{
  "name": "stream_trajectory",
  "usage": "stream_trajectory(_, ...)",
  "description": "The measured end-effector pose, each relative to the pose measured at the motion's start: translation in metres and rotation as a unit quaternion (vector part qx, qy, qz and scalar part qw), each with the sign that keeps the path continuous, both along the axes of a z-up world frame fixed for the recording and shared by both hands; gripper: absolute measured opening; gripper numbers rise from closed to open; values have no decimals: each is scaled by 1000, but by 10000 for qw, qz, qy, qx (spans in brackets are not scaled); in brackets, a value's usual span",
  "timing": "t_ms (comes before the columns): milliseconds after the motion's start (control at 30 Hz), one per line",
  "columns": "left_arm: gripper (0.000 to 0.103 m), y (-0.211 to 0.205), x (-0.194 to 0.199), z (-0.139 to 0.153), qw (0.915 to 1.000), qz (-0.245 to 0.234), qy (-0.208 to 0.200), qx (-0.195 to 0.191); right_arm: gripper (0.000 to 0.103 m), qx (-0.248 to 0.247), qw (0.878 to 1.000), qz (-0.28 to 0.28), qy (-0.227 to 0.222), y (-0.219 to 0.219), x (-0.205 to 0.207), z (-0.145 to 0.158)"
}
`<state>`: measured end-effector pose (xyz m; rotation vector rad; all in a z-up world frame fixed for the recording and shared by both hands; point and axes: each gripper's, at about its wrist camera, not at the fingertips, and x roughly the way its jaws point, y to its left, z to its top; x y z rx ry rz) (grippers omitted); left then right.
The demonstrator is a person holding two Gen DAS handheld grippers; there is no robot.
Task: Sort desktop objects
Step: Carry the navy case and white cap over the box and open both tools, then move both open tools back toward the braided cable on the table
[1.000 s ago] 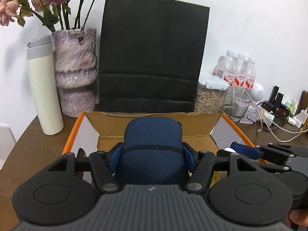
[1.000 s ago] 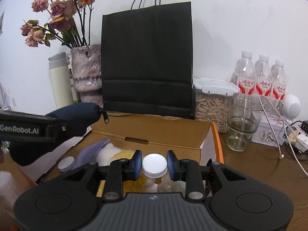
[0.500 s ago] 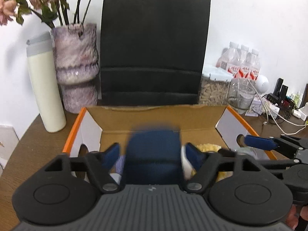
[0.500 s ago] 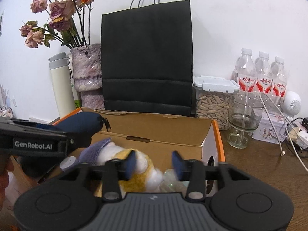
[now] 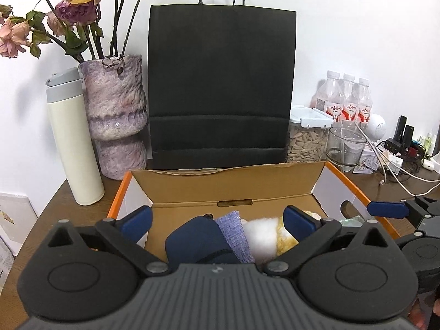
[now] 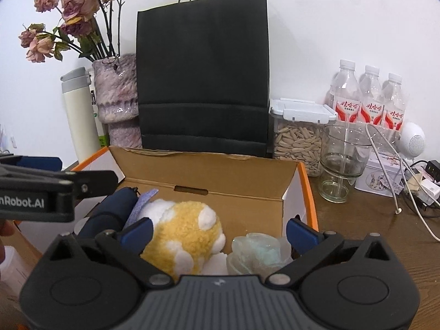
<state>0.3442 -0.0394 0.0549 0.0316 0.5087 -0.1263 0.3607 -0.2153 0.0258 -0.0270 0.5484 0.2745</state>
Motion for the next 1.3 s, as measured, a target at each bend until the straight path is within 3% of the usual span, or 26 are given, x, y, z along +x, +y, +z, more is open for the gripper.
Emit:
stream_trajectory(600, 103, 12, -39, 16, 9996, 264, -47, -76, 103, 16, 9999, 52, -97, 5, -32, 14)
stream_trajectory(833, 103, 15, -86, 35, 9991, 353, -235, 83, 103, 25, 9998, 36, -205, 0, -72, 31)
stream_trajectory(1133, 103, 24, -167, 53, 9978, 501, -435, -20, 103, 41, 9994, 109, -320, -1, -147, 52)
stream_trajectory(1300, 103, 34, -202, 51, 9977, 568, -356, -97, 103, -16, 9993, 150, -339, 1, -187, 55)
